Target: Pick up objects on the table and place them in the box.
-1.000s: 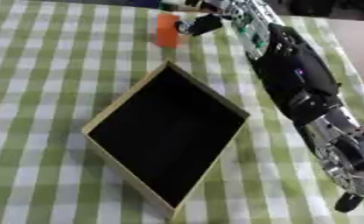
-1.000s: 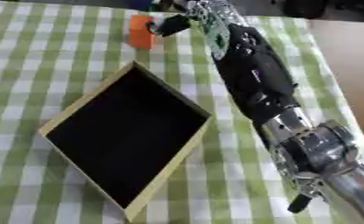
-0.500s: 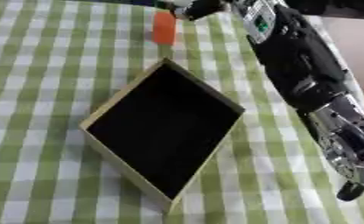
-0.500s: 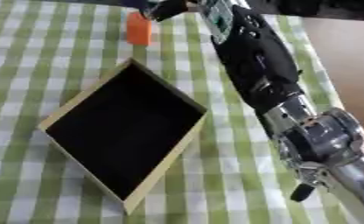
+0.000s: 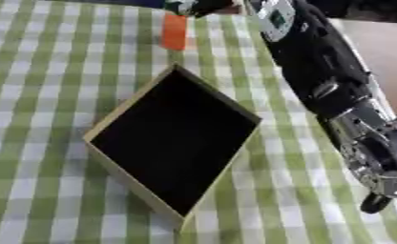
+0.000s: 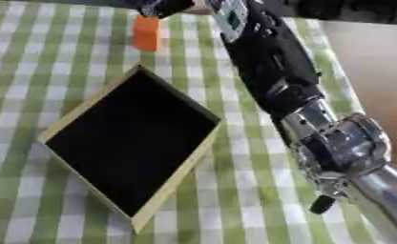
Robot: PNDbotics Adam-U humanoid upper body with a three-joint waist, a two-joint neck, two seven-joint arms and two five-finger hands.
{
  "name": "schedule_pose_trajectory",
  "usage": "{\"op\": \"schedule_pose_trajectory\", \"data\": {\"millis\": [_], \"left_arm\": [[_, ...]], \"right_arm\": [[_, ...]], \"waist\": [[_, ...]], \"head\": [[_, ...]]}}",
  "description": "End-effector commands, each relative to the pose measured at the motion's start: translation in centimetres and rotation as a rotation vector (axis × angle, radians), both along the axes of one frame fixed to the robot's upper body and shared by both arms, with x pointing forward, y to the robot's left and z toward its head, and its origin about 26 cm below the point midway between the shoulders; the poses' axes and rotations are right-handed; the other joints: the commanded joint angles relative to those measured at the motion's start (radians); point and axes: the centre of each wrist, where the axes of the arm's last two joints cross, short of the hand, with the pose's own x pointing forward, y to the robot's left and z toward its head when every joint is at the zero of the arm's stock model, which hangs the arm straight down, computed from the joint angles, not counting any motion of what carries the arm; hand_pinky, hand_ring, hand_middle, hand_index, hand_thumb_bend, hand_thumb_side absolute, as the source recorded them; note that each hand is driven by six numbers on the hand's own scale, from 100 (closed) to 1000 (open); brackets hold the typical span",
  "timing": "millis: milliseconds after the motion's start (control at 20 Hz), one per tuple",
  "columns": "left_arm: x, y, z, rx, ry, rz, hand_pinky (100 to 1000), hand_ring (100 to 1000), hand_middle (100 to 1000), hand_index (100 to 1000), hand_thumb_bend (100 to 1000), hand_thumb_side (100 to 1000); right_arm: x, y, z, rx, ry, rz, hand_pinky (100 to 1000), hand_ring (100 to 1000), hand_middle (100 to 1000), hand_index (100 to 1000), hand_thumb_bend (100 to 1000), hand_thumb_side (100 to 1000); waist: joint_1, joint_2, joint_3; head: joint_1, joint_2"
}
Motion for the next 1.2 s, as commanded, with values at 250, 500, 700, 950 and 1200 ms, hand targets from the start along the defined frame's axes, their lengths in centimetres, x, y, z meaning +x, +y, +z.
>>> {"op": "schedule_pose_trajectory", "data": {"millis": [250,500,700,950,1200], "left_arm": [[-0.2,0.3,1.1,0.024,-0.038,0.005,785,722,773,743,463,625],[-0.2,0.2,1.1,0.025,-0.037,0.005,785,721,773,743,463,626],[-0.2,0.2,1.2,0.027,-0.039,0.003,785,720,773,743,461,627],[-0.2,0.1,1.3,0.027,-0.040,0.003,786,720,773,742,460,631],[-0.2,0.1,1.3,0.030,-0.038,0.003,786,719,773,741,459,635]], "right_arm": [[-0.4,-0.7,0.9,-0.035,0.017,0.021,866,904,877,920,279,554],[-0.3,-1.1,0.7,-0.058,0.038,0.012,868,908,880,922,270,499],[-0.2,-1.6,0.5,-0.050,0.040,-0.005,867,907,879,921,272,486],[-0.2,-1.9,0.3,-0.035,0.022,-0.020,865,903,876,920,275,478],[-0.2,-2.0,0.4,-0.028,0.004,-0.026,868,909,884,922,283,474]], "waist": [[0.000,-0.012,0.009],[-0.002,-0.008,0.011],[-0.004,-0.001,0.014],[-0.006,0.008,0.019],[-0.009,0.016,0.020]], "head": [[-0.005,-0.018],[-0.005,-0.023],[-0.011,-0.032],[-0.015,-0.043],[-0.016,-0.047]]}}
